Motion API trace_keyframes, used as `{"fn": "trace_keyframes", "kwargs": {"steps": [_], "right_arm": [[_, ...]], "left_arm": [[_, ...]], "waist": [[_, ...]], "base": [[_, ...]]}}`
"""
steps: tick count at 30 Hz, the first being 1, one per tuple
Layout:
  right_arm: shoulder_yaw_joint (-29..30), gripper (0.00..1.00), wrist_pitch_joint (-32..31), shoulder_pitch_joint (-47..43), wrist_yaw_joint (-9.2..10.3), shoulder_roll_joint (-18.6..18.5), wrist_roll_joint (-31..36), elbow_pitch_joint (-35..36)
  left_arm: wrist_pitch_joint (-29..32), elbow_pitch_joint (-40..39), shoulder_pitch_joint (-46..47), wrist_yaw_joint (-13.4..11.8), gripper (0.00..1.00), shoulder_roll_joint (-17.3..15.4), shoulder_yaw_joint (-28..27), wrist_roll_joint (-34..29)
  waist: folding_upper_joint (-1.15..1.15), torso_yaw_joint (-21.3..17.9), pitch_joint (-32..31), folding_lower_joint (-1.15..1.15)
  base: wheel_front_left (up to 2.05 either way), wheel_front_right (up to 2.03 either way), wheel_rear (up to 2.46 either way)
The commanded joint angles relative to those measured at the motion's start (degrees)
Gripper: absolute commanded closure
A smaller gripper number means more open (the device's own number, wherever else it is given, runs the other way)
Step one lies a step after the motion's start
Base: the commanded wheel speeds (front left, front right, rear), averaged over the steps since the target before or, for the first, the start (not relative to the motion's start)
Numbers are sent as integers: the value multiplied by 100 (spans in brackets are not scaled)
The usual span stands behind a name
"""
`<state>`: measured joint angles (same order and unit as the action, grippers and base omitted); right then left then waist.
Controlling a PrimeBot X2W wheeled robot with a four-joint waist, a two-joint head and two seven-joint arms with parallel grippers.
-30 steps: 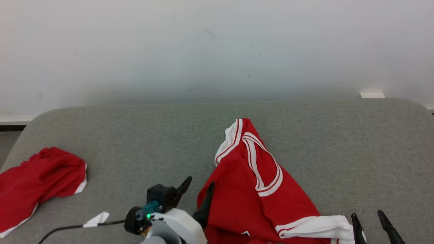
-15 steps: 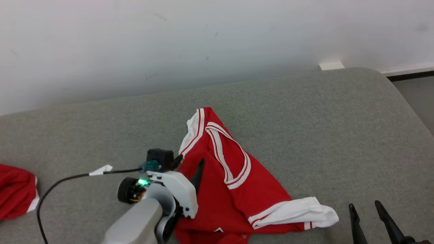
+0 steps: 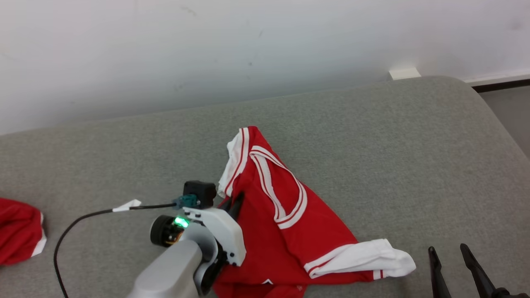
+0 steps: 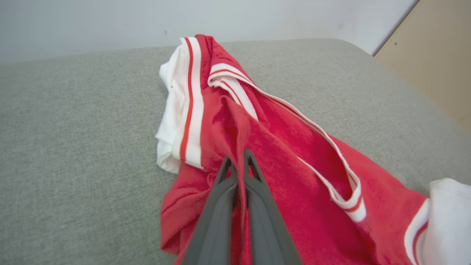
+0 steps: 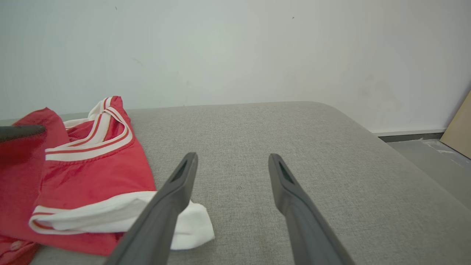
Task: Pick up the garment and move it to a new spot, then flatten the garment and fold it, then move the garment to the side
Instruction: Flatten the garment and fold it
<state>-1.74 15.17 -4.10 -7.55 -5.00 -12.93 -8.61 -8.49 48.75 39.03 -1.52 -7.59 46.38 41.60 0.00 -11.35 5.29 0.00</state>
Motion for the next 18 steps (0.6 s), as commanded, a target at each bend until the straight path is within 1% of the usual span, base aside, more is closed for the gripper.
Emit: {"fn": "trace_keyframes", "kwargs": {"steps": [1,3,7,13,18], "right_arm": [[19,0,-3,-50,12,7,7,8],[23,0,-3,-75,12,13,12,13],[0,0,-4,-121,12,13,14,5],[-51,0,-3,-135,12,24,13,-44],[-62,0,-3,-187,12,41,2,-105]], "left_arm": [[-67,-31,73,14,100,-2,-42,94],[-209,-109,157,-28,100,-58,-127,95],[-400,-324,437,-148,100,-270,-349,74],[-570,-702,1068,-350,100,-577,-660,-75],[-643,-1038,1444,-311,100,-728,-765,-292]], "waist": [[0,74,-43,0],[0,182,-91,0],[0,394,-206,0],[0,625,-364,0],[0,698,-505,0]], "base": [[0,0,0],[0,0,0],[0,0,0],[0,0,0],[0,0,0]]}}
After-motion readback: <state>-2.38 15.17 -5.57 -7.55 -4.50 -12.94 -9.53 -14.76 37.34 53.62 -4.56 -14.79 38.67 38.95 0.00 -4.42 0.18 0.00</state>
